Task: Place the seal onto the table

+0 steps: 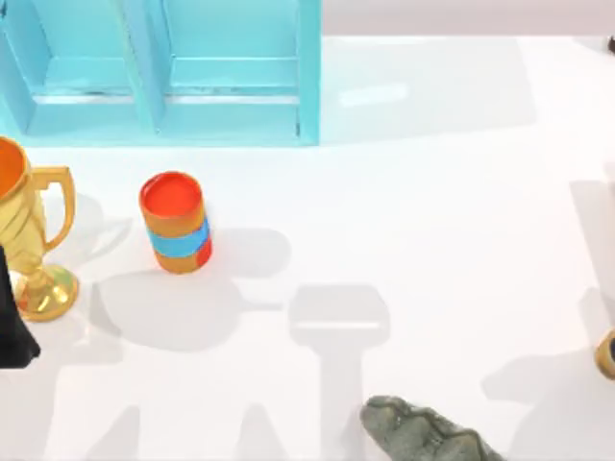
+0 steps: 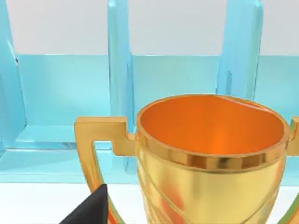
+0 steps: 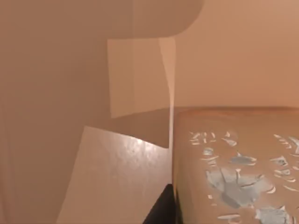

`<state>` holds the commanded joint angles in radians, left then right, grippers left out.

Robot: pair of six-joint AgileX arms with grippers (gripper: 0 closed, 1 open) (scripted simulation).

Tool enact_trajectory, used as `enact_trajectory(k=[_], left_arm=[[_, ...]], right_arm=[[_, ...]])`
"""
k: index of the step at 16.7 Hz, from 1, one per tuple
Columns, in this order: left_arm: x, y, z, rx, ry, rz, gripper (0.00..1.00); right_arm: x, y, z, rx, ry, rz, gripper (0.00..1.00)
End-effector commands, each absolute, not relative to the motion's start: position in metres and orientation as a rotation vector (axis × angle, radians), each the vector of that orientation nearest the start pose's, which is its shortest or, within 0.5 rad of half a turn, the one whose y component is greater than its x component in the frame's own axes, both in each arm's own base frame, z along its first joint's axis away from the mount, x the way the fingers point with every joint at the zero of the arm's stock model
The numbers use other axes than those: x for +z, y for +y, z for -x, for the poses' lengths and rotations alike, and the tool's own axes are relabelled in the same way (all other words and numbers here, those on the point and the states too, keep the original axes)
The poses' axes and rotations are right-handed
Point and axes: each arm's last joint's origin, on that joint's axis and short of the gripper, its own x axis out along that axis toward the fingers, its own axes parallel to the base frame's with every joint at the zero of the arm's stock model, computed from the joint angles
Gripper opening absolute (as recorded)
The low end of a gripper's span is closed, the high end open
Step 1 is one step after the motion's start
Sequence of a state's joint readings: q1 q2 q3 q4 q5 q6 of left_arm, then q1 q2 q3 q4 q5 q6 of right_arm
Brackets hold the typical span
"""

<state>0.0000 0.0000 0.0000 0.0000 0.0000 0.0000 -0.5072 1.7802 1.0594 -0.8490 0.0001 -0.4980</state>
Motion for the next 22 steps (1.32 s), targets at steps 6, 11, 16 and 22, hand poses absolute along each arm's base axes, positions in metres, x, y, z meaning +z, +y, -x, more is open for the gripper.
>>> enact_trajectory(k=[6,11,16,22], left_arm=[[0.16,-0.001,-0.106,0.0,0.0,0.0,1.0],[0.16,-0.001,-0.106,0.0,0.0,0.0,1.0],[0.16,-0.001,-0.106,0.0,0.0,0.0,1.0],[0.16,-0.001,-0.106,0.0,0.0,0.0,1.0]], right_arm=[[0.142,-0.146,-0.267,-0.005,1.57,-0.004,0.0],[0.142,-0.146,-0.267,-0.005,1.57,-0.004,0.0],[0.146,-0.147,-0.269,-0.017,1.56,-0.014,0.0],[0.209,-0.127,-0.304,-0.14,1.453,-0.149,0.0]])
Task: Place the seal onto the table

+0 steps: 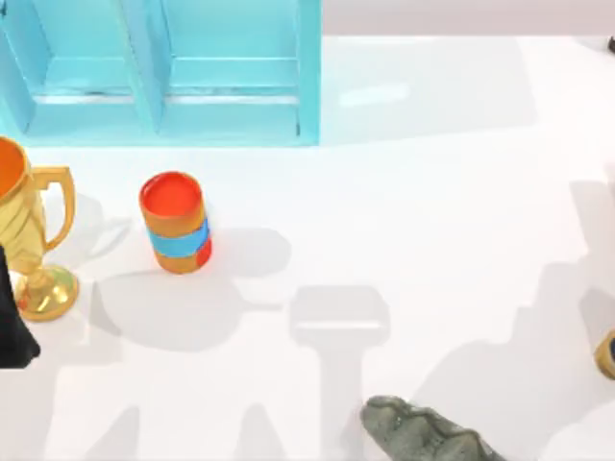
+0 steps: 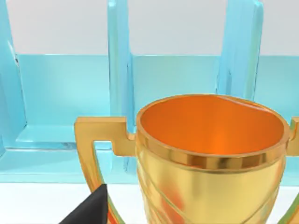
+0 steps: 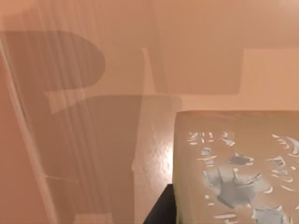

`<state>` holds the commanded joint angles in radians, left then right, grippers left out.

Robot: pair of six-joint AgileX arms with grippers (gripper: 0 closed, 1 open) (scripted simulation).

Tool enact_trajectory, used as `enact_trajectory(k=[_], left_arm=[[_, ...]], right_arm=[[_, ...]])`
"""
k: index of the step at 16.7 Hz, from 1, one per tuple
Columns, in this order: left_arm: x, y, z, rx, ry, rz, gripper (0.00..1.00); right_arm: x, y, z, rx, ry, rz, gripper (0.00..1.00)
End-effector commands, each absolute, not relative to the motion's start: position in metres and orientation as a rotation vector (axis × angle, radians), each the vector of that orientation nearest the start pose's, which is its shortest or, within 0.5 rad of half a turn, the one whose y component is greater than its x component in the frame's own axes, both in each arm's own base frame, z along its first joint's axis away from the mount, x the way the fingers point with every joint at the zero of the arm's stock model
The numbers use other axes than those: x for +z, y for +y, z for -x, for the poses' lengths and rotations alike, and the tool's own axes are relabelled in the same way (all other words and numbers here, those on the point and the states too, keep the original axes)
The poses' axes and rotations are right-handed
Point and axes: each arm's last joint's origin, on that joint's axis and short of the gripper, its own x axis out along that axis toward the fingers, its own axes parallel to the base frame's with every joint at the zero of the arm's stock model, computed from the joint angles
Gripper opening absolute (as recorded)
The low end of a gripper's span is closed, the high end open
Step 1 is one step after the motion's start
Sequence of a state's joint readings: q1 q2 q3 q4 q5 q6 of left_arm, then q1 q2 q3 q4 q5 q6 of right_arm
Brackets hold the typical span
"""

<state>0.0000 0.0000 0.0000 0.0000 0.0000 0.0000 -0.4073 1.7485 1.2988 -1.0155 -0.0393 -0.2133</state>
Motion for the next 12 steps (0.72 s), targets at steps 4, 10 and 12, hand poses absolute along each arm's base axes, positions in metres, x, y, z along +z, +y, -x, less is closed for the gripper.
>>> enact_trajectory(k=[4,10,12], left_arm=[[0.16,-0.001,-0.106,0.0,0.0,0.0,1.0],[0.16,-0.001,-0.106,0.0,0.0,0.0,1.0],[0.16,-0.001,-0.106,0.0,0.0,0.0,1.0]], right_arm=[[0.259,-0.063,-0.306,-0.11,1.479,-0.151,0.0],[0.293,0.003,-0.269,-0.008,1.566,-0.007,0.0],[0.293,0.004,-0.268,-0.007,1.568,-0.004,0.0]])
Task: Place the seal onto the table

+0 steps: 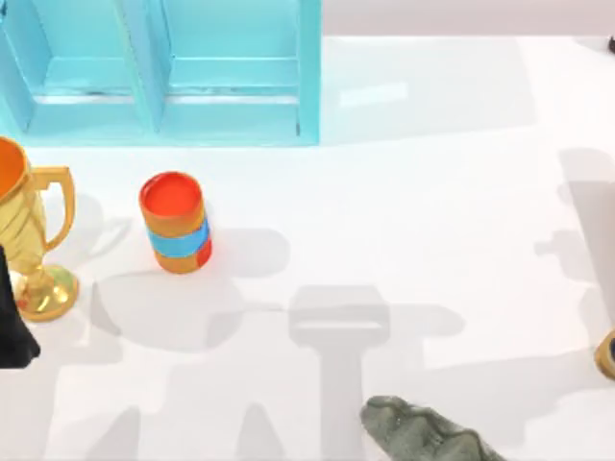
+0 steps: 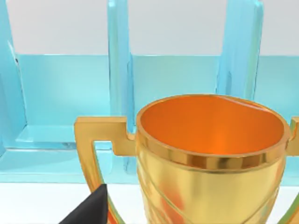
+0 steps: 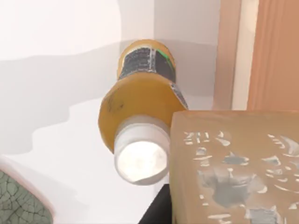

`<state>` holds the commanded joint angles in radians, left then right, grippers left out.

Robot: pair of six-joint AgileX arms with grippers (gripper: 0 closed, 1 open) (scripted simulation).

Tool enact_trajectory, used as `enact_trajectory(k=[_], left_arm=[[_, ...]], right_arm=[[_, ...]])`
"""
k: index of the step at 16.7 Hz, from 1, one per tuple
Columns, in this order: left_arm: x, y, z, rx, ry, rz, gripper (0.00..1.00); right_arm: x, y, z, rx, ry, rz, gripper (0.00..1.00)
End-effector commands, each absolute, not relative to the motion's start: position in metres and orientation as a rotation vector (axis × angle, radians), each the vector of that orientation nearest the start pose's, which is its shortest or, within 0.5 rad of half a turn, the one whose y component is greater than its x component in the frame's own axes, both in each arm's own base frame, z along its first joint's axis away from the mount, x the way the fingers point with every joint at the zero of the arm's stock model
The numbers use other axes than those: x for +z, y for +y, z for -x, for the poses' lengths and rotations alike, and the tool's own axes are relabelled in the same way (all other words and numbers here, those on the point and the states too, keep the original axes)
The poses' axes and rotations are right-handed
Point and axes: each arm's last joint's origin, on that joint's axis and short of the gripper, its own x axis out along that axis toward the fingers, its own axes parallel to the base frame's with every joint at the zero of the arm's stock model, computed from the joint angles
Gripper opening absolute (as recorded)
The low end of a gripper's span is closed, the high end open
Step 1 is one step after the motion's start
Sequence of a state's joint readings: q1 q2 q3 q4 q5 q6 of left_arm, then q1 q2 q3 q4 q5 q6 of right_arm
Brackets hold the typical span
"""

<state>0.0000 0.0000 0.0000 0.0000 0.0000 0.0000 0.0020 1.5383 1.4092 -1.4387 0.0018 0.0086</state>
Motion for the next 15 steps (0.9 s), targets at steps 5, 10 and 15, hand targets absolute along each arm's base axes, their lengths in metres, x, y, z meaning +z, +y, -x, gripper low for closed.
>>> enact_trajectory(k=[5,10,15], left_arm=[[0.16,-0.001,-0.106,0.0,0.0,0.0,1.0],[0.16,-0.001,-0.106,0.0,0.0,0.0,1.0],[0.16,-0.001,-0.106,0.0,0.0,0.0,1.0]], right_arm=[[0.303,0.003,-0.268,-0.039,1.534,-0.026,0.0],[0.353,0.022,-0.276,-0.12,1.341,-0.11,0.0],[0.366,0.069,-0.318,-0.114,1.251,-0.188,0.0]])
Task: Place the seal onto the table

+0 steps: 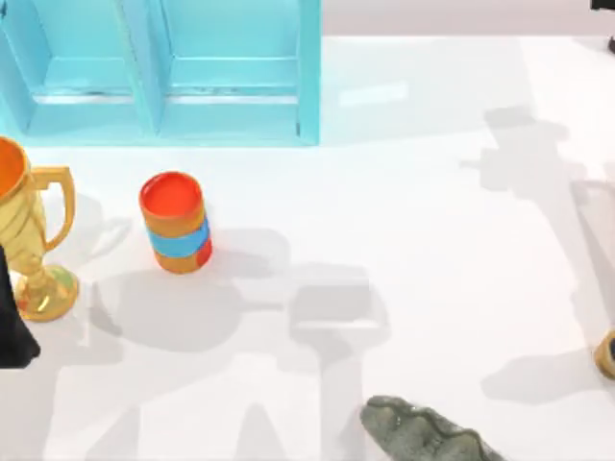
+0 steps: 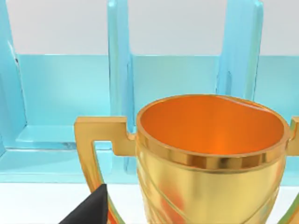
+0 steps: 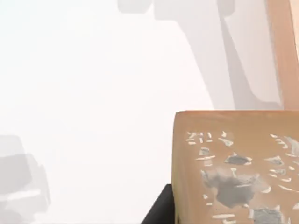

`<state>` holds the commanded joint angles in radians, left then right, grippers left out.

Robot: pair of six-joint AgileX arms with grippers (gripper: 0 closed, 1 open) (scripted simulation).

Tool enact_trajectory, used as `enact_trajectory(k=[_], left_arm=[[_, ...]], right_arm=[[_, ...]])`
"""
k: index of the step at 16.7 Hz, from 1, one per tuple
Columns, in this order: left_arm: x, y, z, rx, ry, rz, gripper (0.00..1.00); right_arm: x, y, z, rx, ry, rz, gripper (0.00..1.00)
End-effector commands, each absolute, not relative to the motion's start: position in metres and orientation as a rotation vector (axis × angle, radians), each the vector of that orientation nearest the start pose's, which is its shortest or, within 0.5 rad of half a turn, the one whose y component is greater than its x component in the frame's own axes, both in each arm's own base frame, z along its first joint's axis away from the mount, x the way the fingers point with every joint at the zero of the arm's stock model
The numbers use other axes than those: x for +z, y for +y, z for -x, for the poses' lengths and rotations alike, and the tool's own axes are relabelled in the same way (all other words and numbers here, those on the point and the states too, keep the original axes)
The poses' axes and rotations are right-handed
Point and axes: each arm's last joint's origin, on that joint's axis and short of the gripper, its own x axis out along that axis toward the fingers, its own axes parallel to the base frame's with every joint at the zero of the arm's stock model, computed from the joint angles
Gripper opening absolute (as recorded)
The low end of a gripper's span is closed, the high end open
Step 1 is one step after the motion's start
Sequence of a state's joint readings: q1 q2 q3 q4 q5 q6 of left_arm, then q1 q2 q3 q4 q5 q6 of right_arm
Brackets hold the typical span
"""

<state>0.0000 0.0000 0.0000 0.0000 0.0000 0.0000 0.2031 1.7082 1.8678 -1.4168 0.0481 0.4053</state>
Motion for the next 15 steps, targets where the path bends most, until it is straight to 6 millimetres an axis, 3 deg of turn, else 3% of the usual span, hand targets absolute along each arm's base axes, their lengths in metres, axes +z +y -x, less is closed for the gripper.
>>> enact_trajectory(k=[2,5,8,10,12,15], left_arm=[[0.16,-0.001,-0.106,0.0,0.0,0.0,1.0],[0.16,-0.001,-0.106,0.0,0.0,0.0,1.0],[0.16,-0.001,-0.106,0.0,0.0,0.0,1.0],[0.16,-0.001,-0.106,0.0,0.0,0.0,1.0],[0.16,-0.001,-0.106,0.0,0.0,0.0,1.0],[0.16,-0.001,-0.106,0.0,0.0,0.0,1.0]], right_arm=[[0.344,0.097,-0.347,-0.099,1.293,-0.185,0.0],[0.288,0.144,-0.388,-0.072,1.397,-0.139,0.0],[0.226,0.181,-0.409,-0.041,1.5,-0.068,0.0],[0.196,0.197,-0.413,-0.021,1.547,-0.029,0.0],[0.183,0.203,-0.414,-0.01,1.569,-0.009,0.0],[0.183,0.203,-0.414,-0.01,1.569,-0.009,0.0]])
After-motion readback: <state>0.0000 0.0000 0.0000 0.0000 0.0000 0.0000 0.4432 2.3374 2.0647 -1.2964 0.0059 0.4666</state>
